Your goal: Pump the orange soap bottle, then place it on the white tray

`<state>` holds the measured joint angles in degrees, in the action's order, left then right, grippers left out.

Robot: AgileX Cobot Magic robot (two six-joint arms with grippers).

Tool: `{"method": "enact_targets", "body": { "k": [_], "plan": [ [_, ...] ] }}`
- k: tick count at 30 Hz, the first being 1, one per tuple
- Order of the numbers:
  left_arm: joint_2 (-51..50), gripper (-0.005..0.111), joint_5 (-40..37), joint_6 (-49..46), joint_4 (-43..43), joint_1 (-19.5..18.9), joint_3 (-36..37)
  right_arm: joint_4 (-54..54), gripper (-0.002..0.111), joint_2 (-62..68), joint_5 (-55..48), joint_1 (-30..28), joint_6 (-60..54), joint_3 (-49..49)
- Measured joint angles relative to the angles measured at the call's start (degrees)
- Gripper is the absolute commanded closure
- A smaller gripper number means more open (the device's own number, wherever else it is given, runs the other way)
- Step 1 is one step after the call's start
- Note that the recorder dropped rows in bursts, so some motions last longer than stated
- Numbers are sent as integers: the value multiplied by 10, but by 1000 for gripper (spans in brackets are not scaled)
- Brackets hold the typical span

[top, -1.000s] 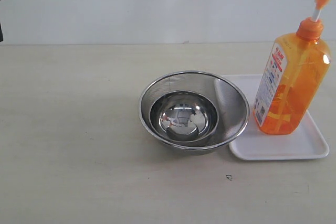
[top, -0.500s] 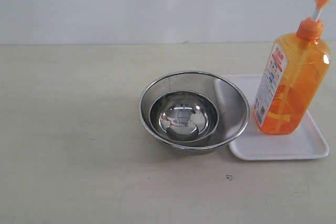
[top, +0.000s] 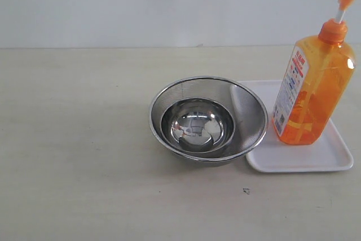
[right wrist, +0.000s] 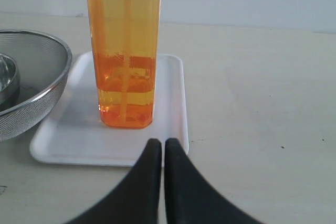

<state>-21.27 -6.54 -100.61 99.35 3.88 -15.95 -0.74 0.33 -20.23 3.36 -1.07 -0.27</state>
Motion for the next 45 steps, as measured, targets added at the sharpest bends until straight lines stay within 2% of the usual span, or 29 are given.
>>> {"method": "enact_targets", "body": {
  "k": [5,10,20,29,36,39,42,43,44,45],
  "plan": [
    [69,102,0,14,0,-7,54,0,108,0,0,0,0,0],
    [105,102,0,26,0,-7,78,0,108,0,0,0,0,0],
    [111,102,0,40,1,-7,81,0,108,0,0,0,0,0],
    [111,102,0,-14,1,-7,81,0,108,0,0,0,0,0],
    [111,102,-26,25,1,-8,81,0,108,0,0,0,0,0],
    [111,102,-30,131,-47,-8,81,0,108,0,0,0,0,0],
    [111,102,-33,394,-224,-8,81,0,108,0,0,0,0,0],
    [111,102,-34,515,-316,-8,81,0,108,0,0,0,0,0],
    [111,102,-35,755,-485,-8,82,0,108,0,0,0,0,0],
    [111,102,-35,851,-565,-8,82,0,108,0,0,0,0,0]
  ]
}}
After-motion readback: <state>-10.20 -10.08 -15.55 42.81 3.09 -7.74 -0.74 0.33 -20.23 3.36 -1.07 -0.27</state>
